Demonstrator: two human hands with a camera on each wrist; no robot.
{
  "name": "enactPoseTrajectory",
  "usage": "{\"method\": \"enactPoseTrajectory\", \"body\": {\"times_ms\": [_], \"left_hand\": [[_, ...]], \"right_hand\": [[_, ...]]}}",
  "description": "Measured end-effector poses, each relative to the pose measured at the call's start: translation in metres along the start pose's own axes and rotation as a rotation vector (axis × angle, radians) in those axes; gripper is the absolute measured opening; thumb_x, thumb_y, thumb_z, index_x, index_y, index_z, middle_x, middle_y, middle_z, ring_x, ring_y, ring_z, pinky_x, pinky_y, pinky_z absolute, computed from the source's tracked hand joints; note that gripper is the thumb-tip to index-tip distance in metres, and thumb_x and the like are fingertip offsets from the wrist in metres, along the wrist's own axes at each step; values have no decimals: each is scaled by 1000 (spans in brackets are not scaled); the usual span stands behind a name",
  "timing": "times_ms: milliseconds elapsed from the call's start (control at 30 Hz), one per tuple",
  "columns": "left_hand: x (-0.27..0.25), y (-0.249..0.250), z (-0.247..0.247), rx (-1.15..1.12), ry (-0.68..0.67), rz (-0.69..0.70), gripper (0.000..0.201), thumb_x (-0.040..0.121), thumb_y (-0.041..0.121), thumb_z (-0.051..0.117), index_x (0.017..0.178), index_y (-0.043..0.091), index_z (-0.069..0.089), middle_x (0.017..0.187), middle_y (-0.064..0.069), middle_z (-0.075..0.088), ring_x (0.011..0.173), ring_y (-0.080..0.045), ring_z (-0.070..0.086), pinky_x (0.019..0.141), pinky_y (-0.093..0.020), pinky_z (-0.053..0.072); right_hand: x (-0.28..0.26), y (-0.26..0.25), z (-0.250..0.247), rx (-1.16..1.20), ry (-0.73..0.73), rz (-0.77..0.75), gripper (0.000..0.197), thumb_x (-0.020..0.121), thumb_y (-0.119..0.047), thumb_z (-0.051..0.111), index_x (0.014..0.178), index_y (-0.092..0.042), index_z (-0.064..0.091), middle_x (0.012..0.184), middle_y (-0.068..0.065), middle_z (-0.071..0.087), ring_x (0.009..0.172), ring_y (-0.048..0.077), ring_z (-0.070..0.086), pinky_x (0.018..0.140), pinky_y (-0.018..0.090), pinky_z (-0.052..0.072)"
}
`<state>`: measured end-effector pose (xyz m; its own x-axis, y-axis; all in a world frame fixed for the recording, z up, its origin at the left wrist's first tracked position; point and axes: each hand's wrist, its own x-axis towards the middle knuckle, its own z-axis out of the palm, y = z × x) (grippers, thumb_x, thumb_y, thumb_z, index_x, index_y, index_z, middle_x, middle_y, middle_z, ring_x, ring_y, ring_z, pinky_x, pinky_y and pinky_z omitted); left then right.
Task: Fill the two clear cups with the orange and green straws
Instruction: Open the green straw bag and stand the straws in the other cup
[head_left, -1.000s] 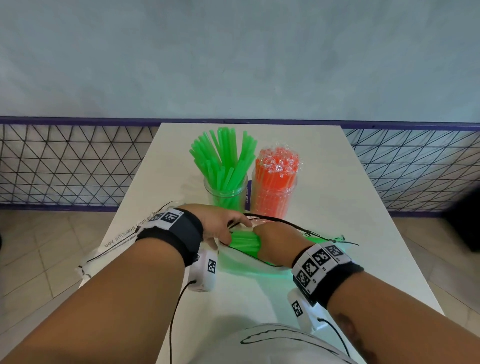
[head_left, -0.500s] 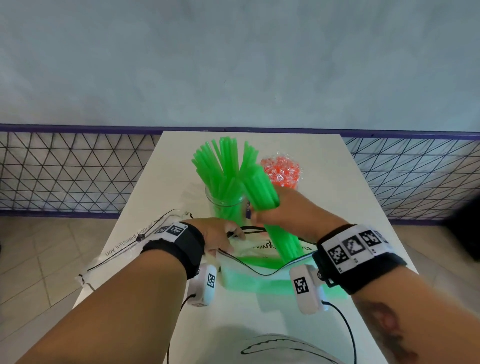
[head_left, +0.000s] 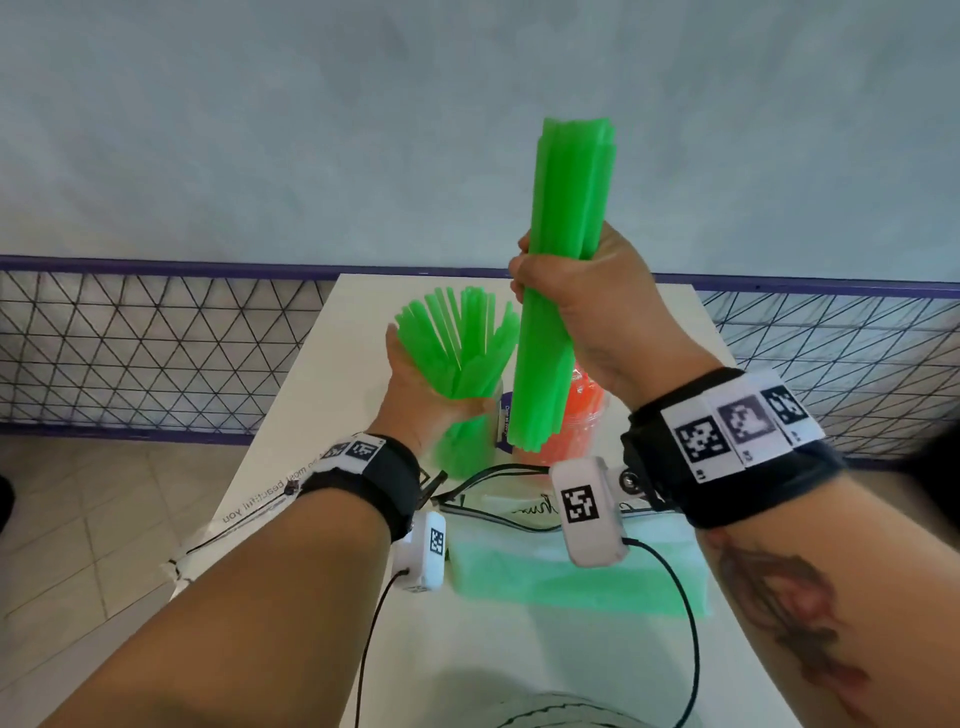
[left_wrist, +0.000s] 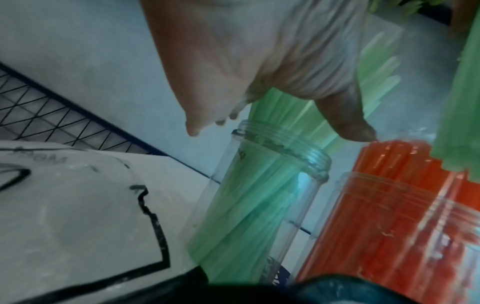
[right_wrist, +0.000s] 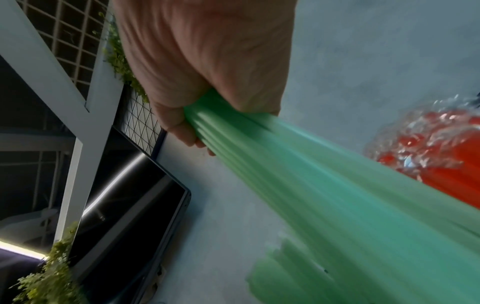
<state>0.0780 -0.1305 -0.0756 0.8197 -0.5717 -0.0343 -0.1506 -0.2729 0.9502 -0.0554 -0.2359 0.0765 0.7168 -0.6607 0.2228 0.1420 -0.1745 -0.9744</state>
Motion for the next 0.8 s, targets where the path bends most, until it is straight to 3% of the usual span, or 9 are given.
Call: {"method": "enactPoseTrajectory", "body": {"times_ms": [100,200,267,300,433,533,600,667,800], "left_hand": [[10,-2,2,-62,31,-10,124,53,19,97,150,17,21,132,0,57,121,-17,55,104,-33,43],[5,2,6,-47,70,-49,56,73,21,87,122,16,61,110,2,69,93,-13,63,79,-18,47],[2,5,11,-35,111,-71,18,83,26,78,96,22,67,95,3,69,88,-18,62,78,-23,44],[1,5,12,-28,119,-77,12,87,31,74,90,23,66,93,2,68,91,-21,62,81,-26,44],[8,3,15,-238,8,-90,32,96,41,57,121,21,63,118,0,68,112,-20,63,100,-33,46],[10,-5,16,-416,-40,-45,51,82,59,60,124,30,61,126,2,67,117,-16,63,105,-38,46],[5,-9,18,-370,-24,31,54,87,62,53,131,30,54,132,8,62,115,2,59,102,-24,43],[-6,-6,19,-300,35,132,55,93,63,42,135,28,46,129,17,58,111,18,51,97,-12,38],[-14,-11,20,-225,117,243,110,75,87,40,150,9,27,133,2,54,115,0,56,98,-14,43]], "right_hand": [[10,2,14,-3,54,-4,20,64,-20,70,81,-19,60,75,6,59,69,22,58,68,42,50],[17,4,26,10,98,-29,18,68,-19,70,82,-20,58,76,7,58,67,20,57,62,36,48],[20,8,32,29,129,-43,17,74,-15,70,84,-18,57,76,5,57,66,18,55,60,34,48],[21,11,35,32,149,-49,16,77,-14,71,85,-17,57,76,4,57,65,16,54,60,33,48],[20,36,40,30,217,-21,16,81,-14,70,85,-18,55,74,3,54,60,11,51,55,28,45],[10,66,41,-7,241,29,18,84,-17,69,81,-24,53,71,-1,55,58,9,53,56,25,47],[1,86,42,-39,226,58,14,86,-20,69,88,-25,56,74,-6,63,62,6,61,60,25,50],[-4,100,44,-103,157,90,22,86,-25,71,104,-22,59,88,-6,70,77,6,68,71,29,57],[-3,99,47,-294,-26,102,50,81,-37,76,121,-24,48,112,-4,63,101,12,65,92,40,55]]}}
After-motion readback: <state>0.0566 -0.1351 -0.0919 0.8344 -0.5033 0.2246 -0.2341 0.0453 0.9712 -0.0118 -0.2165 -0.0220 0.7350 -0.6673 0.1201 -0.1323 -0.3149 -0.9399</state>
